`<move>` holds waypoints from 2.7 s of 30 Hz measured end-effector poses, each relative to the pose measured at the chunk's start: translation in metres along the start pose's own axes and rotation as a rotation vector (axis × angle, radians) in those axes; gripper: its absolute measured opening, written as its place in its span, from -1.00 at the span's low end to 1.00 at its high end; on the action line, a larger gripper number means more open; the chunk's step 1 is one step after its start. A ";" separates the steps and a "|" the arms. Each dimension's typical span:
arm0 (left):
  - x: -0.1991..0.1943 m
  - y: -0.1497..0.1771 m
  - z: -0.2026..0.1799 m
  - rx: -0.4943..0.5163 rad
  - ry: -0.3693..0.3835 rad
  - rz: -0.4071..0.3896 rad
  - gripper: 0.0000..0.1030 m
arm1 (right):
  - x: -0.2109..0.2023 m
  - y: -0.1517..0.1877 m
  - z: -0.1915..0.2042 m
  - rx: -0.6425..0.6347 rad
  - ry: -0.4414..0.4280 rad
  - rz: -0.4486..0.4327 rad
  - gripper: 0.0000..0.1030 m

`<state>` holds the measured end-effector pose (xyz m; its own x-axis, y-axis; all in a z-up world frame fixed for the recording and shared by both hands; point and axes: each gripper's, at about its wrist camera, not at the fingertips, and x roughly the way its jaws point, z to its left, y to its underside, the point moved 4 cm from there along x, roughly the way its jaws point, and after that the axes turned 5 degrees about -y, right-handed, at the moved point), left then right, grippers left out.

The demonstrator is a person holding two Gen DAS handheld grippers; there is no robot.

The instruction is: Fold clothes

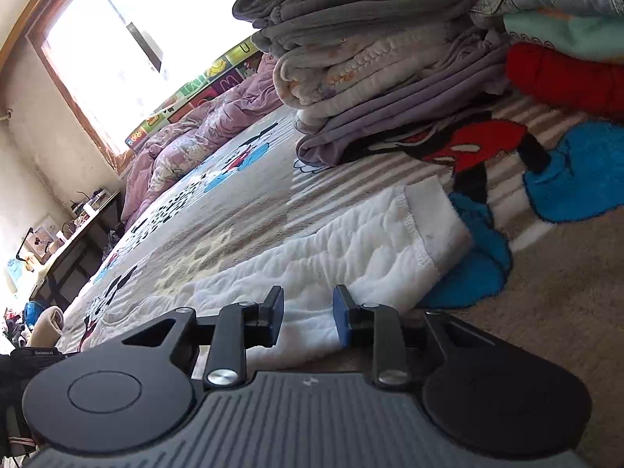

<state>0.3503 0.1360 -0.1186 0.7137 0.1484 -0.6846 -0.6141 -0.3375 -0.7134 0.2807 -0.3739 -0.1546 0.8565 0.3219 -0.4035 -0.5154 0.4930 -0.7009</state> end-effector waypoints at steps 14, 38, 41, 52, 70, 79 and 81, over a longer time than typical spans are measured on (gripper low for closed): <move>0.004 -0.024 0.038 -0.041 -0.057 -0.023 -0.91 | 0.000 0.002 -0.007 0.038 -0.027 -0.004 -0.44; -0.070 0.062 -0.023 0.510 0.021 -0.210 -0.15 | -0.001 0.001 -0.012 0.073 -0.044 -0.002 -0.44; -0.053 0.069 -0.013 0.545 -0.041 -0.140 0.04 | -0.002 0.000 -0.014 0.085 -0.053 -0.001 -0.44; -0.051 0.007 0.088 -0.009 -0.108 -0.112 -0.31 | -0.001 0.000 -0.014 0.096 -0.060 0.001 -0.43; -0.187 0.141 -0.022 0.199 0.224 -0.180 -0.18 | -0.102 0.042 0.094 -0.209 -0.211 -0.050 -0.06; -0.167 0.188 -0.028 0.305 0.117 -0.136 0.01 | -0.094 0.153 0.146 -0.603 -0.068 0.195 -0.10; -0.182 0.184 -0.027 0.282 0.121 -0.186 0.01 | -0.105 0.150 0.159 -0.619 -0.056 0.183 -0.08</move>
<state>0.1166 0.0218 -0.1212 0.8464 0.0665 -0.5283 -0.5266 -0.0431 -0.8490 0.1093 -0.2058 -0.1239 0.7450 0.4062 -0.5291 -0.5279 -0.1259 -0.8399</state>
